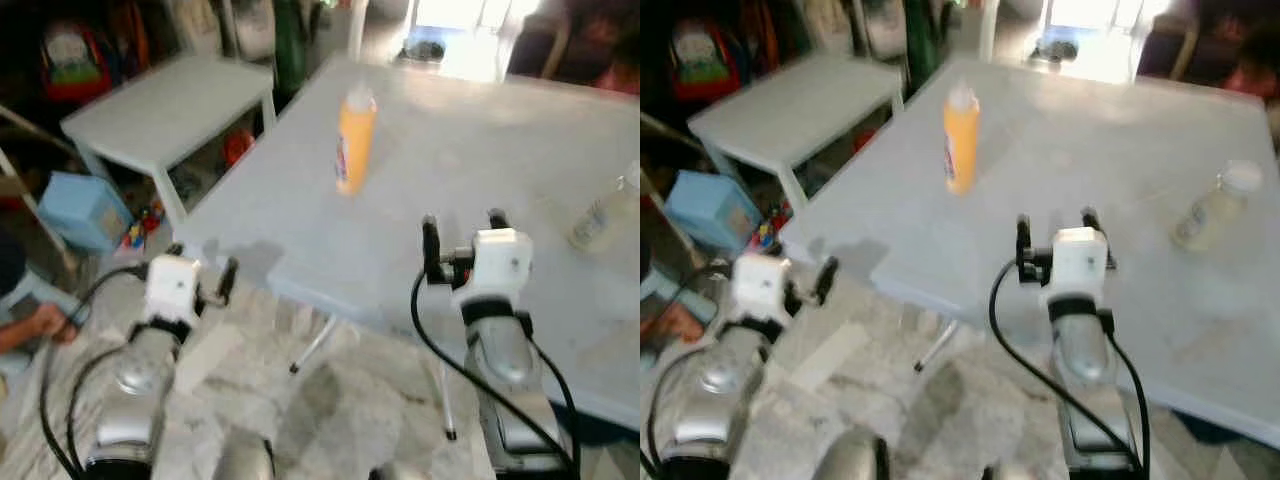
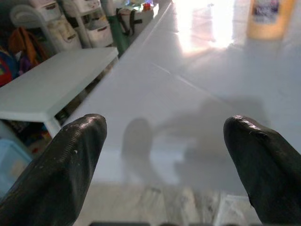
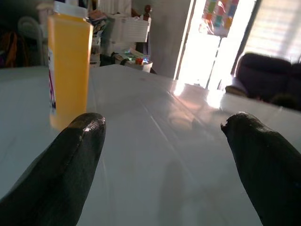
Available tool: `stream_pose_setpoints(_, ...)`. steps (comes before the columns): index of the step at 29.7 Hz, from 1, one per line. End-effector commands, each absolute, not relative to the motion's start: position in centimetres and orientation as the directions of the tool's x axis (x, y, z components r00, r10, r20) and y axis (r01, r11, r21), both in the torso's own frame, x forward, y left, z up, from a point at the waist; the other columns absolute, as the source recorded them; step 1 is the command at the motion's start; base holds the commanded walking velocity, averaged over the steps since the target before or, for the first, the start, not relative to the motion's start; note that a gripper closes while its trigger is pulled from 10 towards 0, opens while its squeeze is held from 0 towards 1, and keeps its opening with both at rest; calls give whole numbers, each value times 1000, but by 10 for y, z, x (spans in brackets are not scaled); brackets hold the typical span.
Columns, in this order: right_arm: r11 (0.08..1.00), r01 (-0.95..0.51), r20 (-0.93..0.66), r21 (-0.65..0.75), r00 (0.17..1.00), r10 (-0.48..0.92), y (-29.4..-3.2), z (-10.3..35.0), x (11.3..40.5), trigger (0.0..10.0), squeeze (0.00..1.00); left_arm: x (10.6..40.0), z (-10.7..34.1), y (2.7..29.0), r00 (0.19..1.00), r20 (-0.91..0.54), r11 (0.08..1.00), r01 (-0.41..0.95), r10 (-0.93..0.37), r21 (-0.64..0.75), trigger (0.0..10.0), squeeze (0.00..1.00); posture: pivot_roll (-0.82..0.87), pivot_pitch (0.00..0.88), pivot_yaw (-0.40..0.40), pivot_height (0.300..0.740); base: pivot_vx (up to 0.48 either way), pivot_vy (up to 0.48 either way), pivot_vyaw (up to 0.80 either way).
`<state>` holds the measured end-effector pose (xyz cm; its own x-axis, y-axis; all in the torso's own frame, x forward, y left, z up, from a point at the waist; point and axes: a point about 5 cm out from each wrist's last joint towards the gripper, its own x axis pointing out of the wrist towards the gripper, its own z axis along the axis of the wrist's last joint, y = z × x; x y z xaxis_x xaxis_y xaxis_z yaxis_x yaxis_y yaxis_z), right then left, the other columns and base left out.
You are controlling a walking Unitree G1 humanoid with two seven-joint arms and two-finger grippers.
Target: Restocking fridge
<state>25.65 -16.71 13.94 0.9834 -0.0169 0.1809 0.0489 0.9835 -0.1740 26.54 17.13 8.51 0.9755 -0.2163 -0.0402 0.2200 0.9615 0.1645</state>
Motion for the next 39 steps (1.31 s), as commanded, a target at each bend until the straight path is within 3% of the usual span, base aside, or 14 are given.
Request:
stream_pose_setpoints(1, 987, 28, 203, -157, 979, 4, -159, 147, 260, 10000, 0, 268, 92, 180, 981, -21, 963, 195, -195, 185, 10000, 0, -86, 73, -11, 740, 360, 315, -587)
stream_pose_setpoints(9, 986, 14, 202, -168, 979, 20, -157, 147, 262, 10000, 0, 268, 91, 181, 984, -12, 968, 175, -176, 181, 10000, 0, -83, 73, -18, 740, 350, 324, 0)
stream_pose_setpoints(20, 987, 3, 181, -163, 983, 27, -152, 140, 258, 10000, 0, 269, 92, 184, 988, 4, 971, 149, -152, 185, 10000, 0, -83, 73, -14, 740, 0, 0, 0)
stream_pose_setpoints(25, 988, -90, 174, -127, 978, 111, -141, 140, 261, 10000, 0, 269, 93, 185, 991, 9, 972, 132, -137, 192, 10000, 0, -77, 78, -12, 740, 0, 0, 0)
stream_pose_setpoints(31, 977, -148, 228, -151, 957, 180, -133, 157, 282, 10000, 0, 269, 92, 186, 991, 1, 971, 130, -133, 202, 10000, 0, -72, 89, -7, 740, 0, 0, 133)
stream_pose_setpoints(39, 979, -136, 270, -153, 947, 174, -134, 169, 297, 10000, 0, 268, 94, 189, 992, 6, 971, 120, -124, 209, 10000, 0, -50, 96, -9, 740, 0, 0, 487)
